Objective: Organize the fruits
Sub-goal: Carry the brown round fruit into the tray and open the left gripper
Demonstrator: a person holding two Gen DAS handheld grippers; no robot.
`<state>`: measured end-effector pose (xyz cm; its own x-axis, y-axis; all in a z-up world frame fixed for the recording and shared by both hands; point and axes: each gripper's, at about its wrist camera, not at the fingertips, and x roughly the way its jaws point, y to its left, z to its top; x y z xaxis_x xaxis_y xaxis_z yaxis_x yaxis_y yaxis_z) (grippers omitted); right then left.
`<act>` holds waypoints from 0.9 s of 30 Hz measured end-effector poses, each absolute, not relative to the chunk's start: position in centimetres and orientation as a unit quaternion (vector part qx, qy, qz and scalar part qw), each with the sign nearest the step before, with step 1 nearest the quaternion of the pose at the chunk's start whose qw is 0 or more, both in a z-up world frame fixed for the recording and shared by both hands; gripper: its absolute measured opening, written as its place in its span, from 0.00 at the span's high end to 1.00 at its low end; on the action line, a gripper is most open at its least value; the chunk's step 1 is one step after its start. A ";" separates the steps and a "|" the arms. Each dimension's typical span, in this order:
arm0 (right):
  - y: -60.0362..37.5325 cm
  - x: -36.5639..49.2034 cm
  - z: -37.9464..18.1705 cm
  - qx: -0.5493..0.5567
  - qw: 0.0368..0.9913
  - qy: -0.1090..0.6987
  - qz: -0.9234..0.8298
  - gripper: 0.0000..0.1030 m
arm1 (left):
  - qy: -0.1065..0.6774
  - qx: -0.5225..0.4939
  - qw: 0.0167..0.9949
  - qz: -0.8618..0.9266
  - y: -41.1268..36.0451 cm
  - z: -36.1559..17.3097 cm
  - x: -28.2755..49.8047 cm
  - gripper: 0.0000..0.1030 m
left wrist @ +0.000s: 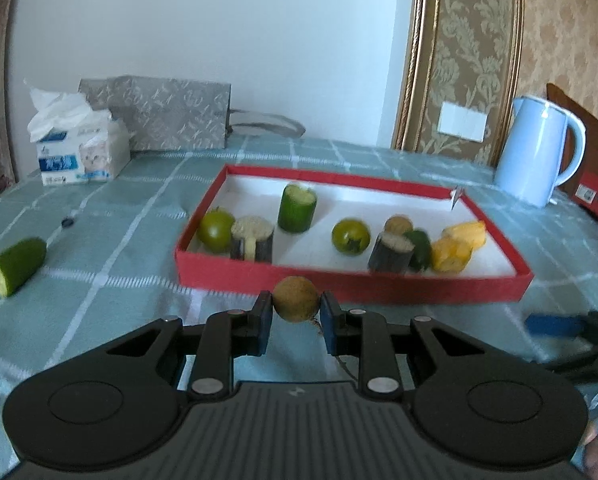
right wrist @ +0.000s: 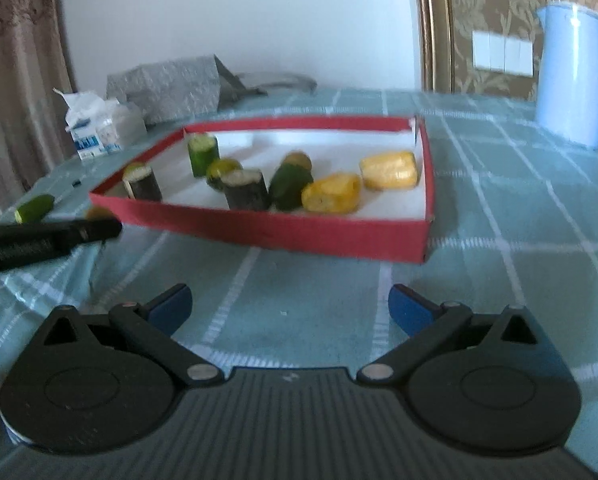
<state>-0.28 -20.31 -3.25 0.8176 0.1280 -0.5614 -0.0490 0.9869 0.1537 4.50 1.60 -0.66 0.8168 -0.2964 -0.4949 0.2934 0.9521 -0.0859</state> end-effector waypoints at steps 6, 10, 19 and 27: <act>-20.0 -0.2 -3.4 0.056 0.950 0.305 0.043 0.00 | 0.238 0.019 0.958 -0.157 -0.6 1.4 6.0 0.76; -19.7 -0.2 -3.4 0.048 0.949 0.308 0.040 0.00 | 0.247 0.030 0.957 -0.149 -1.8 1.4 7.7 0.76; -18.7 0.1 -3.4 0.014 0.947 0.319 0.029 0.00 | 0.293 0.034 0.948 -0.121 -3.0 -0.4 12.0 0.76; -18.3 0.2 -3.5 0.002 0.946 0.323 0.024 0.00 | 0.319 0.035 0.939 -0.119 -3.6 -1.9 14.2 0.76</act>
